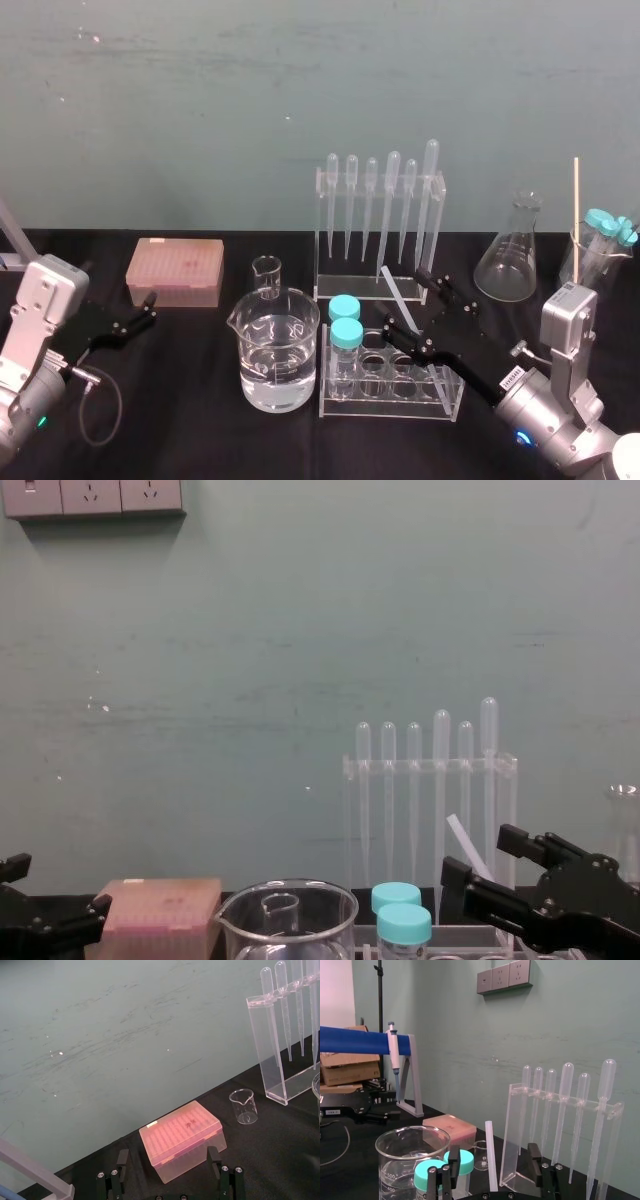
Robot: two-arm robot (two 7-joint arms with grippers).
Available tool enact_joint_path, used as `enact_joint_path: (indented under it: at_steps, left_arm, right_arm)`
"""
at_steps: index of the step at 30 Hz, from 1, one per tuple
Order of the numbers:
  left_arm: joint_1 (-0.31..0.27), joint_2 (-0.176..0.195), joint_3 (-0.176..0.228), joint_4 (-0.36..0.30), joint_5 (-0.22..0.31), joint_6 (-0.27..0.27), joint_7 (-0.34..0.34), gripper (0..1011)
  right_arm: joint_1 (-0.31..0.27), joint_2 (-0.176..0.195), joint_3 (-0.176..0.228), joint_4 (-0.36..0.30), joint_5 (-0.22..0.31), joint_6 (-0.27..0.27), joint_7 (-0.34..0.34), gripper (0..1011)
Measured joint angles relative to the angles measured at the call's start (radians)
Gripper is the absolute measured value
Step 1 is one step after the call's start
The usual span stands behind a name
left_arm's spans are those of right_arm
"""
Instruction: Pick up the stirring rod with one hand, then place it down.
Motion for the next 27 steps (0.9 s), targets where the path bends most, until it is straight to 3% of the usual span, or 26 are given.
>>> enact_joint_path:
  at_steps: [4,7,13,16,21,27]
  left_arm:
    - [0.000,0.000,0.000,0.000,0.000,0.000,0.000,1000]
    - [0.000,0.000,0.000,0.000,0.000,0.000,0.000,1000]
    - [0.000,0.000,0.000,0.000,0.000,0.000,0.000,1000]
    - [0.000,0.000,0.000,0.000,0.000,0.000,0.000,1000]
    - [0.000,0.000,0.000,0.000,0.000,0.000,0.000,1000]
    - [0.000,0.000,0.000,0.000,0.000,0.000,0.000,1000]
  right_arm:
    - [0.000,0.000,0.000,-0.001,0.000,-0.004,0.002,931]
    - [0.011,0.001,-0.004,-0.018,-0.003,-0.039,0.019,1002]
    - [0.012,-0.006,0.011,-0.073,-0.043,-0.106,-0.013,1000]
    - [-0.010,-0.019,0.048,-0.117,-0.078,-0.118,-0.081,1000]
    - [-0.066,-0.028,0.112,-0.166,-0.105,-0.043,-0.187,1000]
    - [-0.143,-0.033,0.178,-0.197,-0.120,0.123,-0.290,1000]
